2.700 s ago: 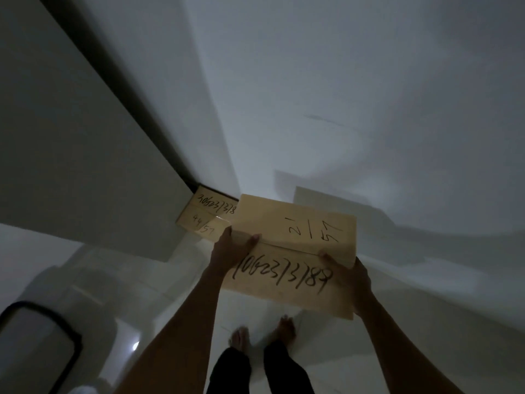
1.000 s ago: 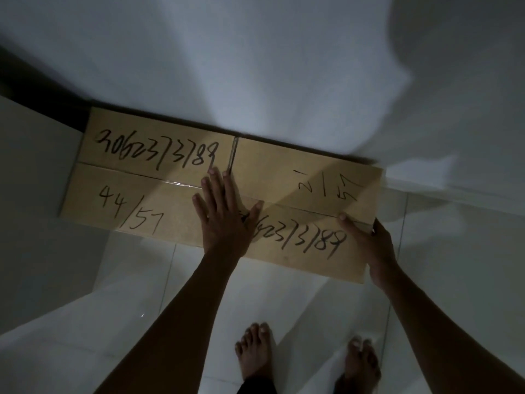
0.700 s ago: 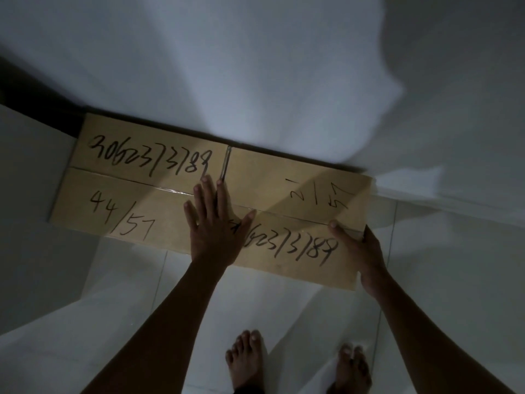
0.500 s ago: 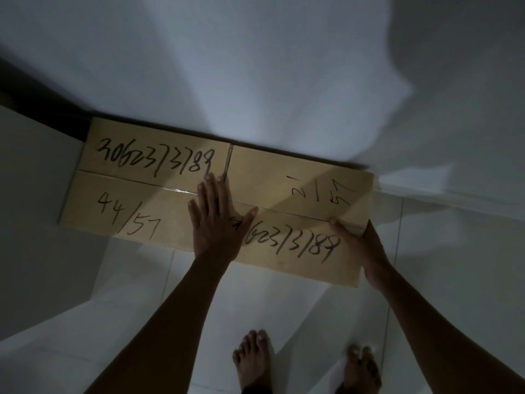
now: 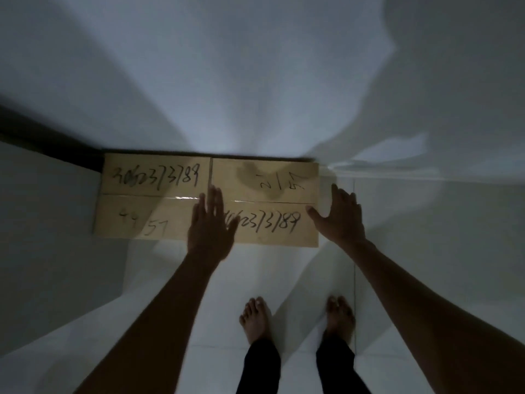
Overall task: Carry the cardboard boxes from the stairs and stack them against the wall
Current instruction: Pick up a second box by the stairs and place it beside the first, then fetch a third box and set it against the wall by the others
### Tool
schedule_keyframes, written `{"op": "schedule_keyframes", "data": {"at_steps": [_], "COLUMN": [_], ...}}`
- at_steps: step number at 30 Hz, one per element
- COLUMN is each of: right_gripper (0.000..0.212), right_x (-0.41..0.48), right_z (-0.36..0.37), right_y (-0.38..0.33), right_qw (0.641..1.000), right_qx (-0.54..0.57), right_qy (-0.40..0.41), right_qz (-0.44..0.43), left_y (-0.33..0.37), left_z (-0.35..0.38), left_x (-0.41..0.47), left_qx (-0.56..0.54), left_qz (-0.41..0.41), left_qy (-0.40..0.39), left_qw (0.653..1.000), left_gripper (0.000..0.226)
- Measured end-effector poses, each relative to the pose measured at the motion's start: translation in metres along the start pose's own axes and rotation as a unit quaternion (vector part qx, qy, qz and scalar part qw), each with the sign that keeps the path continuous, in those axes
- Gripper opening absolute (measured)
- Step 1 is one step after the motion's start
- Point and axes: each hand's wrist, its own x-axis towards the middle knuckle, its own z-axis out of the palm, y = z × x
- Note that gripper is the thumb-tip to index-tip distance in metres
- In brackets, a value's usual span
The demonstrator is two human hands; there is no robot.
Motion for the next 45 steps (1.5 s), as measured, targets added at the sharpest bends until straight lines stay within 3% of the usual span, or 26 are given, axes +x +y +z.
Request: {"op": "schedule_keyframes", "data": {"at_steps": [5,9,14,22,35,45], "right_gripper": [0.097,0.095,0.094,0.096,0.093,0.103], "right_x": [-0.158,-0.276,-0.375,-0.469,-0.561,-0.575], "right_z": [-0.130,-0.230,-0.309,-0.393,-0.475,-0.510], "right_y": [-0.018,-0.029,-0.002,0.146,0.384,0.541], "right_qw": [0.999,0.999,0.994,0.973,0.900,0.845], "right_qx": [-0.041,-0.044,-0.008,0.051,0.151,0.198], "right_qy": [0.013,0.031,0.107,0.186,0.264,0.280], "right_qz": [0.007,-0.008,0.002,0.125,0.311,0.410], "left_y": [0.072,0.125,0.180,0.292,0.636,0.816], "left_z": [-0.122,-0.213,-0.263,-0.265,-0.207,-0.132], "left_x": [-0.141,-0.231,-0.314,-0.359,-0.449,-0.455], "left_qx": [-0.033,-0.037,-0.012,0.085,0.148,0.244], "left_qz": [0.029,0.076,0.160,0.210,0.458,0.515], "left_qy": [-0.013,0.024,0.047,-0.008,-0.035,-0.106], "left_qw": [0.999,0.996,0.986,0.974,0.876,0.815], "left_gripper": [0.080,0.081,0.082,0.083,0.083,0.082]}}
